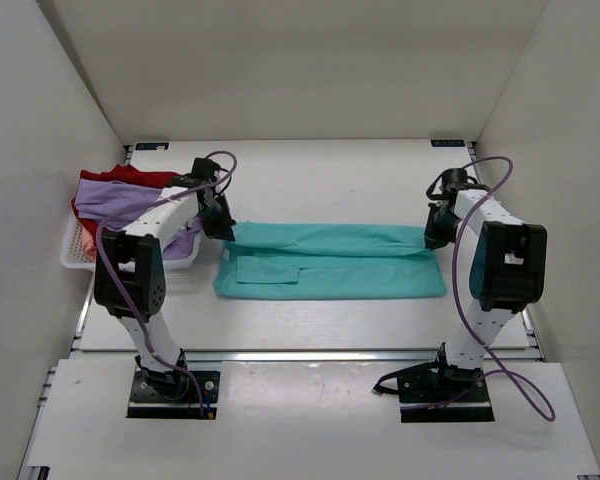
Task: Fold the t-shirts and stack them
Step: Fold the other side of the tshirt into a rectangle, then rotate the tshirt 90 degrees
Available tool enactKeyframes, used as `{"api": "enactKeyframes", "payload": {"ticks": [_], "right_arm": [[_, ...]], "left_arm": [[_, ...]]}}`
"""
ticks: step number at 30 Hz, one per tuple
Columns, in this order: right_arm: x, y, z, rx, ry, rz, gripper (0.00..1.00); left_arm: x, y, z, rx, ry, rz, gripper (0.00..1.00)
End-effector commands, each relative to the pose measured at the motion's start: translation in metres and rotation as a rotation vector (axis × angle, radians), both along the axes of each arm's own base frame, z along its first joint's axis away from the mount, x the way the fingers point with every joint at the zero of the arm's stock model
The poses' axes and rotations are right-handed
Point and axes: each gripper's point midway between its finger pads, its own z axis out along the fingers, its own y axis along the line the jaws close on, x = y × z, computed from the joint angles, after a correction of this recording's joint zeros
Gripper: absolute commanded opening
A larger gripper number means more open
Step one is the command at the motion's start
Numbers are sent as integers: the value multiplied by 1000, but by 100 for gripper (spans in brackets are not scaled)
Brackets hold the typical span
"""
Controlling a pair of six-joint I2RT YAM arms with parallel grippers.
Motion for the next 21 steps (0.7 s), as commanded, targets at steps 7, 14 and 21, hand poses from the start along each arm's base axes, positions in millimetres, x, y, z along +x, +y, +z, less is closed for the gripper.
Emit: {"api": "enactKeyframes", "payload": {"ticks": [7, 14, 21], "right_arm": [[-14, -4, 13, -2, -43, -16, 4], [2, -11, 56, -81, -151, -33, 45], [55, 45, 46, 62, -202, 150, 34]], "left_arm": [[-27, 9, 14, 21, -22, 3, 2], [-17, 9, 39, 77, -74, 28, 29], [-24, -42, 17, 61, -19, -57, 25]]}}
